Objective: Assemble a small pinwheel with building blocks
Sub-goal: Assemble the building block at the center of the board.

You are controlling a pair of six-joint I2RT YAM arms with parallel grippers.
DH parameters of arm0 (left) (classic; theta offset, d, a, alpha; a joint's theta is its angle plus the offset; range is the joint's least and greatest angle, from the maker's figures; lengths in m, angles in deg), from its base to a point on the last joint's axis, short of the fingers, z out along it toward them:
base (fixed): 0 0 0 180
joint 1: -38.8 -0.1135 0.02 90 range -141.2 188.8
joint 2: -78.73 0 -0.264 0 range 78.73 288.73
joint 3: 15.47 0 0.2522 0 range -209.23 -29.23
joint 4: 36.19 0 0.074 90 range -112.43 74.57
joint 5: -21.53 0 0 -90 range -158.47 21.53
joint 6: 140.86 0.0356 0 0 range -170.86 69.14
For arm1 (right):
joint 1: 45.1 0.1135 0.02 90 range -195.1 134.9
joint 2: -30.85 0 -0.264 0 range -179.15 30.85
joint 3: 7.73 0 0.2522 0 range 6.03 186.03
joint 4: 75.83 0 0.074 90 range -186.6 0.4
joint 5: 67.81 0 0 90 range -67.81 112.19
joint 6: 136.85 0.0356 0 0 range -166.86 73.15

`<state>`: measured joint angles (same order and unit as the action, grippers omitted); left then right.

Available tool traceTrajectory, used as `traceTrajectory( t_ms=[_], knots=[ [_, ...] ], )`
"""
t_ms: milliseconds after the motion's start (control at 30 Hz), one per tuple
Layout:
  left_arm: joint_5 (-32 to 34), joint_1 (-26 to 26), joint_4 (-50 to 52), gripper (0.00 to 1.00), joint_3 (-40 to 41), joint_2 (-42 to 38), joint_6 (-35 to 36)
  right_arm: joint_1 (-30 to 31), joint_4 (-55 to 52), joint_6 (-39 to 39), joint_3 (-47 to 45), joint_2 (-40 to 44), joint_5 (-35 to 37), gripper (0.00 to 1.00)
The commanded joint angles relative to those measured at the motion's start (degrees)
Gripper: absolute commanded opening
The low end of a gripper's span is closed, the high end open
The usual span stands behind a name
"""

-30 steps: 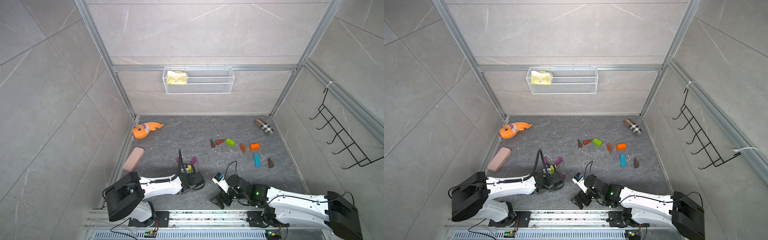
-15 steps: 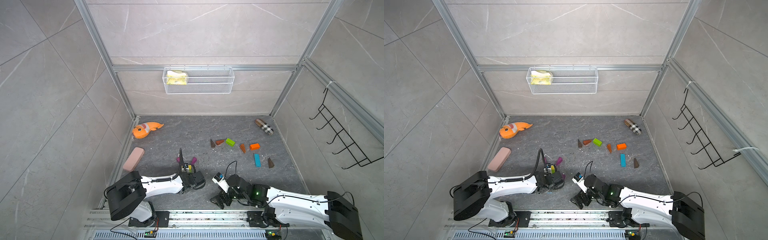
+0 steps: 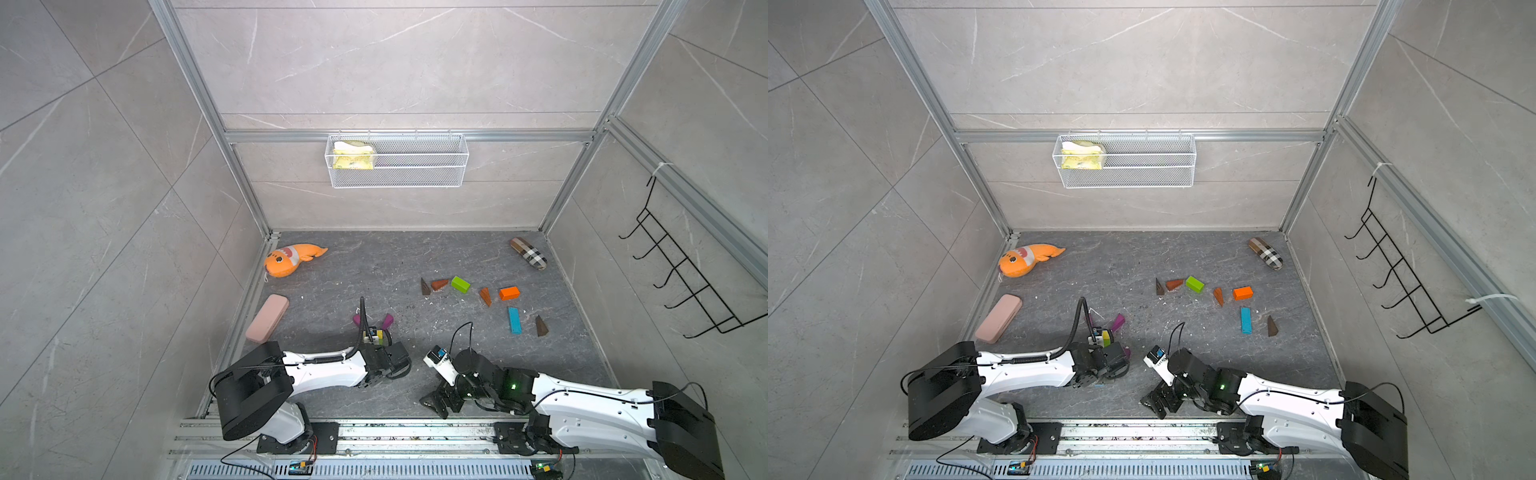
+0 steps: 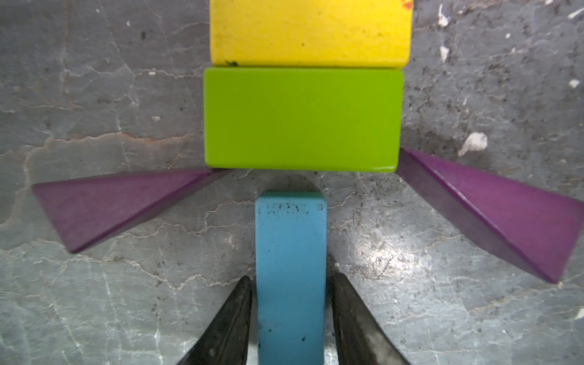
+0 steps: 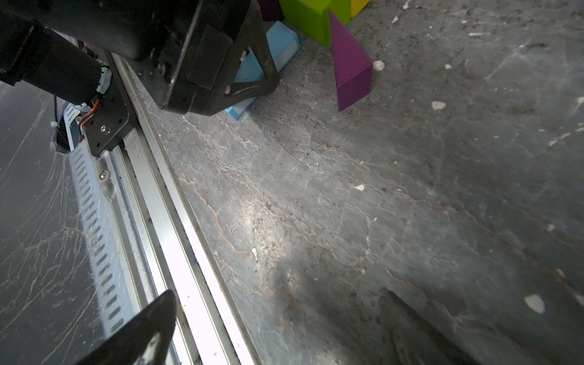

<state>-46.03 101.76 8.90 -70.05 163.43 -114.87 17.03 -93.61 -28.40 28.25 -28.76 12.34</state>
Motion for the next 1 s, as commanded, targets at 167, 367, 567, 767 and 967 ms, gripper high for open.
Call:
traceTrajectory(
  t_ms=[167, 367, 567, 767, 967],
  knots=[
    [1.16, -0.38, 0.3, 0.39, -1.8, 1.38, 0.81, 0.29, 0.54, 0.53, 1.53, -0.83, -0.48, 0.99],
    [1.18, -0.38, 0.37, 0.39, -1.94, 1.69, 1.08, 0.34, 0.58, 0.44, 1.69, -1.25, -0.58, 0.99],
    [1.08, -0.38, 0.91, 0.43, -2.16, 1.69, 0.64, 0.29, 0.63, 0.44, 1.69, -1.47, -0.79, 1.0],
    [2.28, -0.38, 1.34, 0.6, -2.08, -0.26, 1.66, 0.29, 0.32, 0.6, 1.65, -0.82, -0.29, 1.0],
    [4.2, -0.38, 1.77, 0.73, -1.29, -7.66, 5.86, 0.3, -1.05, 1.43, 2.67, -0.59, 1.4, 1.0]
  ],
)
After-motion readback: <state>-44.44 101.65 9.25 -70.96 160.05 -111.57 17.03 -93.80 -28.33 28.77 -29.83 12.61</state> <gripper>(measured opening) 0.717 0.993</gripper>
